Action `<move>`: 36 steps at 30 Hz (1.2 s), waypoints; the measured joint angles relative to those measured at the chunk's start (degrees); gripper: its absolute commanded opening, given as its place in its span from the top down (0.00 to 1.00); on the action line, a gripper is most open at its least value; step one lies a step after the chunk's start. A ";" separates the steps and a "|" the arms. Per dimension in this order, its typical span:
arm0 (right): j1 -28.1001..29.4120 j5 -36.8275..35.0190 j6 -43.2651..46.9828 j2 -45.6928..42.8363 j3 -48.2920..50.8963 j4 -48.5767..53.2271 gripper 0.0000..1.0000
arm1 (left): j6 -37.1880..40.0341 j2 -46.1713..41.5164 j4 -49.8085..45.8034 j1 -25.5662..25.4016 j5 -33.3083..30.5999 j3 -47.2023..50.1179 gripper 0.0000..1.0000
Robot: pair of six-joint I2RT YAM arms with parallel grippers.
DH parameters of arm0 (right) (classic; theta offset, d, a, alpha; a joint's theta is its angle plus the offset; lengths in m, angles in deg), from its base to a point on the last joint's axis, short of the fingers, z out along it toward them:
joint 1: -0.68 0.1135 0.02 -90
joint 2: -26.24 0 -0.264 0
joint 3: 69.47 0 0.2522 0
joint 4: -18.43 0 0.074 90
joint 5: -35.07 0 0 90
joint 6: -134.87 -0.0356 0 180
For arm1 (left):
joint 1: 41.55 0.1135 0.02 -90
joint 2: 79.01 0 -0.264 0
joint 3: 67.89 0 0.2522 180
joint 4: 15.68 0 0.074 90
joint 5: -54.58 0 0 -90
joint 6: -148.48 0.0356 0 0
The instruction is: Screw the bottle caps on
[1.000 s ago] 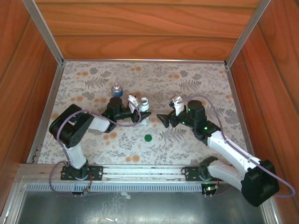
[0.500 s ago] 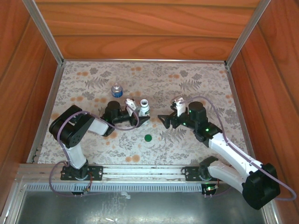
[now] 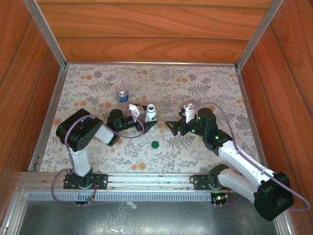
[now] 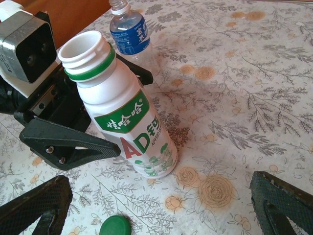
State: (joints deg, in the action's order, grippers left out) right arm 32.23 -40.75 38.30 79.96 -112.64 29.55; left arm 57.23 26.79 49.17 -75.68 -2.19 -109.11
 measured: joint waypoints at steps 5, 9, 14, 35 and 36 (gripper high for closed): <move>0.09 0.02 -0.02 0.02 0.00 0.07 0.00 | -0.24 0.02 0.33 0.00 0.33 -0.22 0.20; 0.52 0.02 -0.02 0.02 0.00 0.15 0.00 | -0.39 0.37 0.44 0.00 1.55 -0.72 0.27; 0.79 -0.02 -0.02 0.02 0.15 0.55 0.00 | -1.05 1.81 0.74 0.00 3.13 -1.77 0.30; 13.92 -11.17 0.63 1.44 0.44 6.12 0.07 | -1.38 2.58 1.16 0.00 4.39 -2.23 0.46; 15.67 -12.68 0.57 2.38 0.44 6.23 0.08 | -1.29 2.58 1.27 0.02 4.39 -2.12 0.46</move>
State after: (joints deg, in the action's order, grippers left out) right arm 47.91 -53.43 38.87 82.34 -112.20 35.78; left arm 55.94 29.37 50.44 -75.66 2.21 -111.23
